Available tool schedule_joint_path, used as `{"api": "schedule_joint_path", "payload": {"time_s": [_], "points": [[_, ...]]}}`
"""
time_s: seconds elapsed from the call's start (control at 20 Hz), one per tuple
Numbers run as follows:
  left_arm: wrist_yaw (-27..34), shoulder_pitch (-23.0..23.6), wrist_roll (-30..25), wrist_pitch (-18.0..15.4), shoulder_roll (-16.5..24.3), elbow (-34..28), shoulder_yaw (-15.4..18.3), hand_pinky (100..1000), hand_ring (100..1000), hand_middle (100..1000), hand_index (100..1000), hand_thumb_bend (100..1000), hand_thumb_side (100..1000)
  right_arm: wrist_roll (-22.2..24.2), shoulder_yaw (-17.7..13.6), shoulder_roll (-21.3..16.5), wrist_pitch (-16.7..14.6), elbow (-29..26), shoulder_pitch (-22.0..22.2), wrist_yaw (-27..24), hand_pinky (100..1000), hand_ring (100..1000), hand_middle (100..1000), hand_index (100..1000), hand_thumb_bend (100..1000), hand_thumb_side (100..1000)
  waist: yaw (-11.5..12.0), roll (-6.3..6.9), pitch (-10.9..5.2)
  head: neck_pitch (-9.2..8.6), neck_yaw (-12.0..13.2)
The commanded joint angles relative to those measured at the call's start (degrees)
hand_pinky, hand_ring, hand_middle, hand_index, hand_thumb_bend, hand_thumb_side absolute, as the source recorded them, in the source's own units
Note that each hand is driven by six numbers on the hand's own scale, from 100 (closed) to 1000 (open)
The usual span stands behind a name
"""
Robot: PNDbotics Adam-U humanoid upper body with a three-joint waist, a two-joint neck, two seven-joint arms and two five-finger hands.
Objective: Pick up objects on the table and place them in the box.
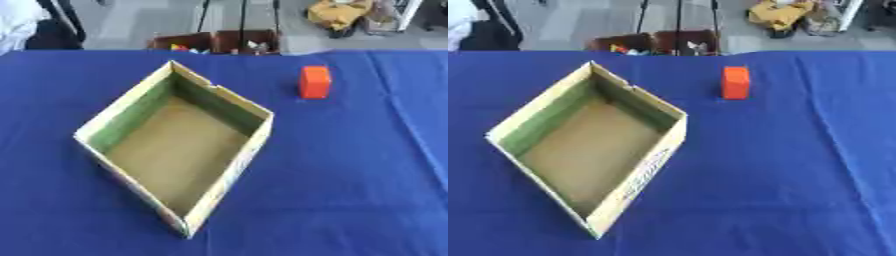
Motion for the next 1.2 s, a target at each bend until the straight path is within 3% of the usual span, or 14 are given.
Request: {"api": "schedule_joint_path", "payload": {"time_s": [0.05,0.55,0.7,0.9,1.05,1.2], "points": [[0.0,-0.3,-0.1,-0.1,0.9,-1.1,0.3,555,719,829,915,100,907,-0.2,-0.1,-0.9,-0.6,-1.0,0.0,-0.4,772,654,662,799,100,564,0.0,-0.53,-0.97,-1.00,0.1],[0.0,-0.2,0.2,0.0,0.8,-1.1,0.5,555,719,829,915,100,908,0.1,-0.3,-0.6,-0.4,-1.0,0.1,-0.7,774,653,661,800,100,563,0.1,-0.53,-1.10,-1.51,0.0],[0.0,-0.1,0.2,-0.1,0.9,-1.1,0.5,555,719,829,915,100,908,0.2,-0.4,-2.3,-0.8,-1.0,0.3,-0.5,775,675,677,807,100,588,0.1,-0.52,-1.20,-1.58,-0.1],[0.0,0.2,0.1,0.1,1.0,-1.1,0.3,555,719,829,915,100,908,-1.4,-0.9,-9.9,0.5,-1.0,1.0,-0.2,790,727,703,822,100,650,-0.1,-0.67,-1.58,-1.25,-0.2],[0.0,0.4,0.0,0.2,1.1,-1.1,0.2,555,719,829,916,100,907,-3.0,-0.8,-16.6,4.0,-1.0,0.7,1.3,791,742,712,828,100,677,0.1,-0.78,-1.84,-0.98,-0.3],[0.0,0.7,-0.2,0.2,1.0,-1.1,0.0,555,719,829,914,100,906,-3.3,0.3,-24.1,10.0,-1.0,-1.1,3.4,797,753,714,835,100,716,0.5,-0.77,-2.14,-0.65,-0.6]]}}
